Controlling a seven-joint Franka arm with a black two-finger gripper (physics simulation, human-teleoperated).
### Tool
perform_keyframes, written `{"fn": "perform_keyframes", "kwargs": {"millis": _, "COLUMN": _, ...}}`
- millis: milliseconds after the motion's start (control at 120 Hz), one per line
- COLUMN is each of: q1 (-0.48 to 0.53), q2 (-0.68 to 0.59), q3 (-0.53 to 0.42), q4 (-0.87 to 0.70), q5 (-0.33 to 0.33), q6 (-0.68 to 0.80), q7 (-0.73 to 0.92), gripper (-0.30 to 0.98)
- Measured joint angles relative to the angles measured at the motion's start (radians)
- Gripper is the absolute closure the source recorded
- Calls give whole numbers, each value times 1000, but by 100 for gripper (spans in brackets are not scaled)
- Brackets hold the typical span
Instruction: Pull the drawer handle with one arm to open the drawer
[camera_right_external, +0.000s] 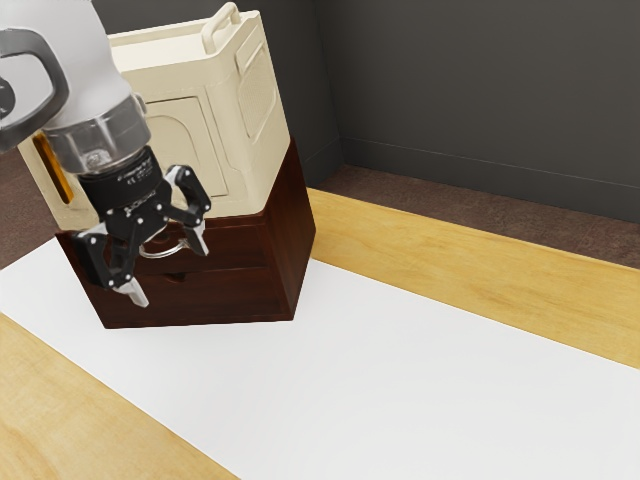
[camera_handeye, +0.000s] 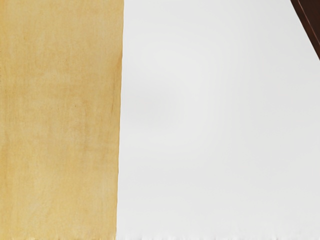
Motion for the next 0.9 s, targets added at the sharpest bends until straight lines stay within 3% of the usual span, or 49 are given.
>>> {"fn": "perform_keyframes", "kwargs": {"millis": 125, "q1": 24, "q2": 0, "q3": -3, "q4": 0, "q5": 6, "q6": -11, "q7": 12, "gripper": 0}}
{"fn": "perform_keyframes", "kwargs": {"millis": 242, "q1": 188, "q2": -21, "q3": 1, "q4": -2, "q5": 28, "q6": -18, "q7": 21, "gripper": 0}}
{"fn": "perform_keyframes", "kwargs": {"millis": 342, "q1": 264, "q2": -67, "q3": -5, "q4": -41, "q5": 37, "q6": -31, "q7": 13, "gripper": 0}}
{"fn": "perform_keyframes", "kwargs": {"millis": 558, "q1": 294, "q2": -79, "q3": -12, "q4": -226, "q5": 63, "q6": 200, "q7": -40, "gripper": 0}}
{"fn": "perform_keyframes", "kwargs": {"millis": 900, "q1": 382, "q2": -59, "q3": -76, "q4": -252, "q5": 80, "q6": 412, "q7": -94, "gripper": 0}}
